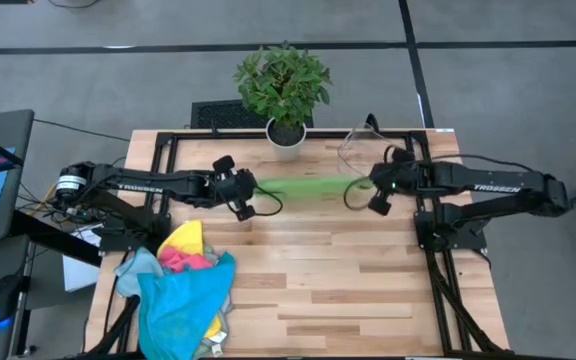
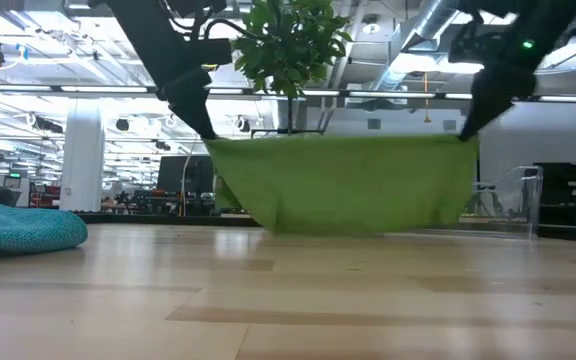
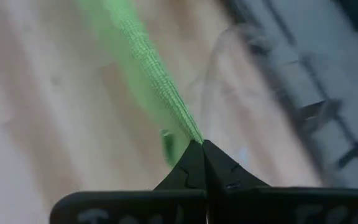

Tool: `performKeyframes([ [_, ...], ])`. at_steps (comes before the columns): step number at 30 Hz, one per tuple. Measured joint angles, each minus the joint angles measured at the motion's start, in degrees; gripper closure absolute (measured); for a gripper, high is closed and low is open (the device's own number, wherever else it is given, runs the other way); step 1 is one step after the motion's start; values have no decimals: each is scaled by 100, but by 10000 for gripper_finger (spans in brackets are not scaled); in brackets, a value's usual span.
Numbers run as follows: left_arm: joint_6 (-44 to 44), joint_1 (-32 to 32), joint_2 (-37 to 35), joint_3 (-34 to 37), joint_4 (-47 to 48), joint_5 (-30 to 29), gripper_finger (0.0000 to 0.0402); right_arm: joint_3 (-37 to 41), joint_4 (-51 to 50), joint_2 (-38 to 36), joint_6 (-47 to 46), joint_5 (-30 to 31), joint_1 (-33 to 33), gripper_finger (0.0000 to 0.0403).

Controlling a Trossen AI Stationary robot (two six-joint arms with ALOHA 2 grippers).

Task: Fold microfiber towels
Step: Fold the green microfiber towel

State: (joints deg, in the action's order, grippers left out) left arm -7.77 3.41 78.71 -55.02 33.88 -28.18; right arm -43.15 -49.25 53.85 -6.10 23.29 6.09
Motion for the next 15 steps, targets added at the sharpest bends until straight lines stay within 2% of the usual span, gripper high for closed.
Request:
performKeyframes([
  [3, -42, -389, 116, 164, -43, 338, 401, 281, 223, 111, -614, -46, -766, 397],
  [7, -563, -1065, 219, 653, -277, 883, 401, 508, 598, 281, -1420, -33, -1787, 397],
  [15, -1874, -2281, 430, 1316, -508, 1115, 401, 569, 1579, 1174, -3762, 19, -3425, 397],
])
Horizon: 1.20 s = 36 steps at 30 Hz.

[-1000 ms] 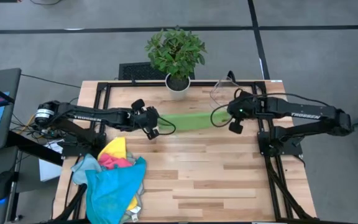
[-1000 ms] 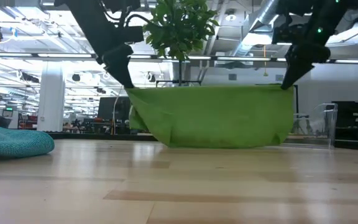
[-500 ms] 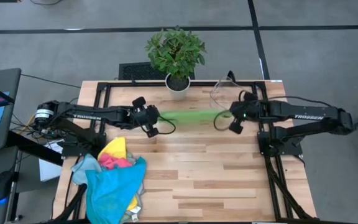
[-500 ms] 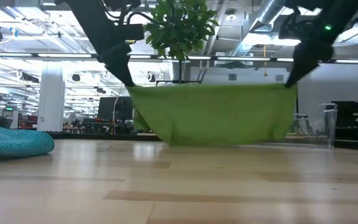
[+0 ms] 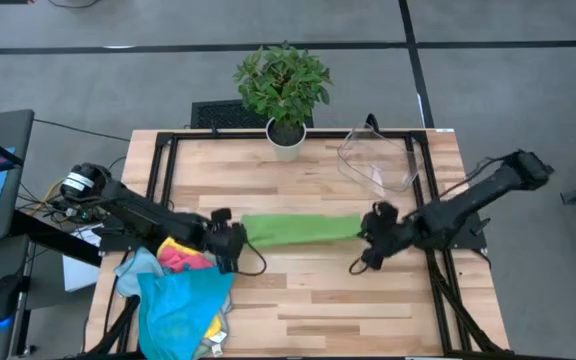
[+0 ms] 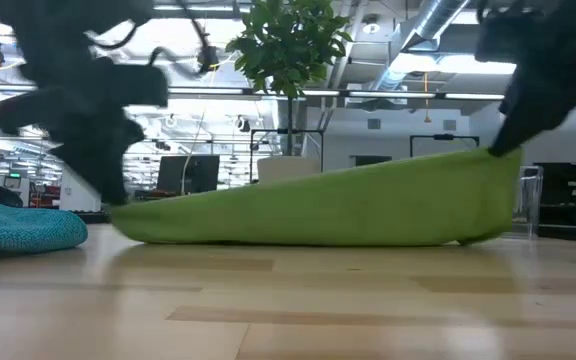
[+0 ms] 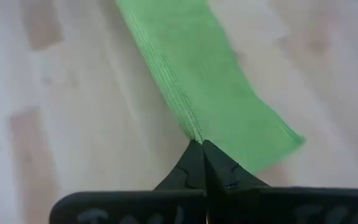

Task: Fold microfiber towels
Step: Fold the green microfiber towel

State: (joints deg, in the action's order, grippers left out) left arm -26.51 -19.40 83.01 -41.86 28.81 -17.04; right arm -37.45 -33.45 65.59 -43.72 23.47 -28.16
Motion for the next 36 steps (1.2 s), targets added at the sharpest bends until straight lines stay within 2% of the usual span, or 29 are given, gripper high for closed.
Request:
performKeyframes([
  [7, -847, -317, 159, 84, -366, 576, 401, -305, 596, 1091, -982, -114, -904, 397],
  [13, -718, -354, 159, 84, -767, 783, 398, -535, 785, 1940, -1523, -113, -1221, 374],
  [16, -700, -367, 159, 83, -806, 890, 376, -586, 878, 2270, -1540, -169, -1356, 356],
  [18, -713, -369, 159, 82, -802, 1164, 351, -680, 828, 2400, -1491, -226, -1426, 344],
  [21, -1042, -389, 159, 82, -611, 1669, 313, -782, 732, 2430, -1493, -233, -1535, 325],
  [24, -1305, -432, 147, 82, -535, 1821, 282, -835, 736, 2385, -1493, -235, -1719, 296],
  [28, -1626, -495, 30, 82, -601, 1622, 260, -839, 655, 2354, -1668, -252, -1994, 242],
  [31, -2060, -509, -98, 84, -713, 1395, 256, -839, 607, 2354, -2267, -171, -2158, 205],
  [33, -2209, -568, -229, 85, -1375, 919, 261, -839, 620, 2354, -2612, 185, -2247, 190],
  [36, -1987, -707, -349, 69, -2641, -377, 276, -839, 648, 2355, -2638, 778, -2374, 181],
])
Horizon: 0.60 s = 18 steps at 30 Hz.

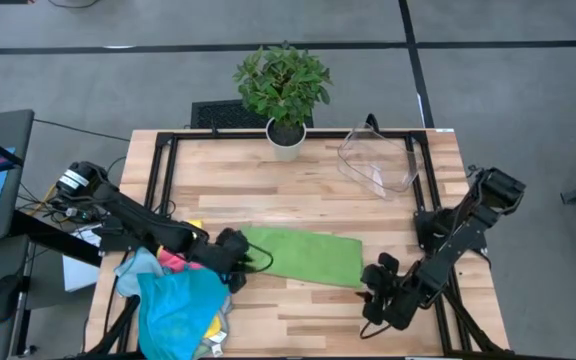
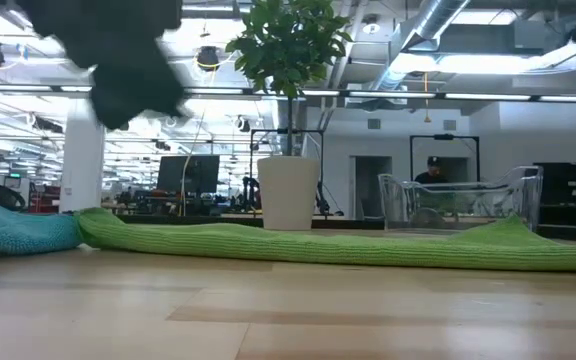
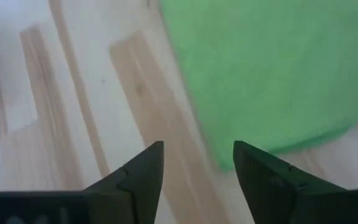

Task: Fold microfiber towels
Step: Fold the green microfiber towel

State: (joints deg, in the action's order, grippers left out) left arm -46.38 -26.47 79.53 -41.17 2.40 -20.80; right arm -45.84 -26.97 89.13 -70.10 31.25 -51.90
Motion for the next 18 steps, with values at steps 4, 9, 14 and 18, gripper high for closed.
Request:
performKeyframes([
  [4, 841, -67, 231, -9, -1111, -994, 294, 36, 20, 21, 545, 197, -19, 180],
  [9, 907, 205, 1048, 2, -1881, -551, 299, 172, 63, 21, 993, 170, 229, 179],
  [14, 707, 259, 1849, -17, -2629, -336, 299, 230, 431, 21, 1298, 56, 280, 179],
  [18, 512, 273, 2282, -46, -3026, -124, 299, 236, 344, 189, 1298, 26, 279, 183],
])
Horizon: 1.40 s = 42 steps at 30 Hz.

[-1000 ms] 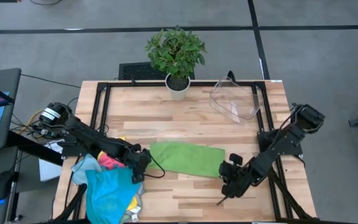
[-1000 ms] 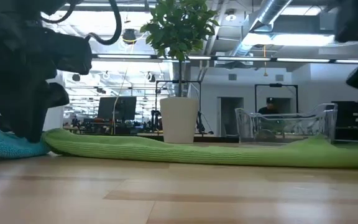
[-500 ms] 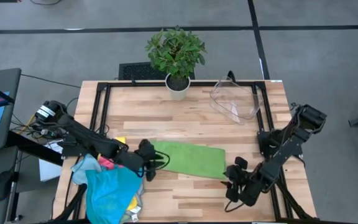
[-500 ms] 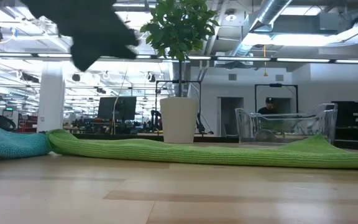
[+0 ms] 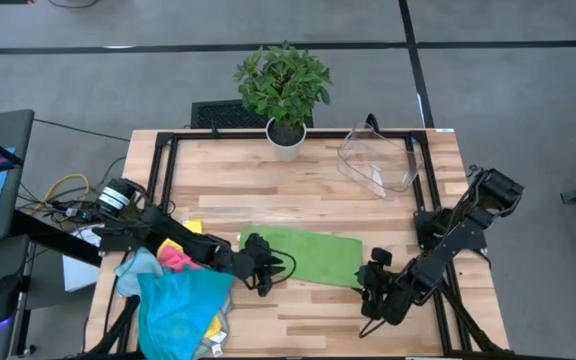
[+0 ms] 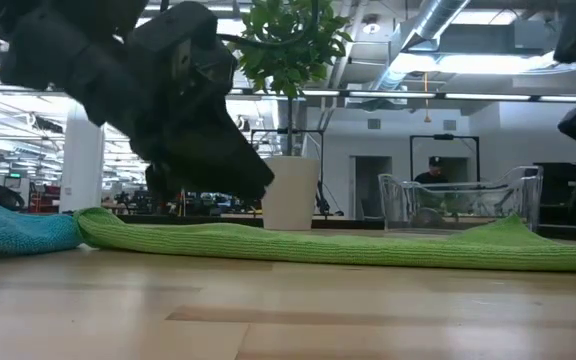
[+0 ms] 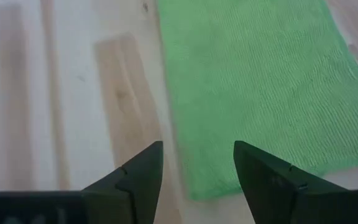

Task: Fold microfiber towels
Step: Fold the green microfiber towel

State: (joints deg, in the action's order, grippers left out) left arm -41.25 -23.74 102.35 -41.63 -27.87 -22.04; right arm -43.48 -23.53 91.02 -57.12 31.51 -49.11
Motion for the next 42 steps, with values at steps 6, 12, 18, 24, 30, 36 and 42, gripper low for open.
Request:
performKeyframes([
  [6, -59, -14, 226, -106, 21, 273, 299, -2, 268, 601, 74, -158, 8, 183],
  [12, -197, -10, 273, -103, 180, 345, 299, -34, 166, 828, -378, -263, 19, 209],
  [18, -276, -10, 284, -101, 140, 380, 299, -25, -62, 647, -392, -398, 28, 321],
  [24, -352, -10, 284, -101, 139, 380, 299, -269, -695, 264, 388, -551, 183, 384],
  [30, -359, -10, 284, -101, 141, 360, 299, -678, -717, 79, 1856, -361, 736, 379],
  [36, -358, -10, 284, -101, 143, 325, 299, -993, -10, 300, 3355, -360, 1337, 390],
  [42, -358, -10, 281, -101, 161, 286, 299, -1080, 538, 577, 4063, -696, 1829, 365],
])
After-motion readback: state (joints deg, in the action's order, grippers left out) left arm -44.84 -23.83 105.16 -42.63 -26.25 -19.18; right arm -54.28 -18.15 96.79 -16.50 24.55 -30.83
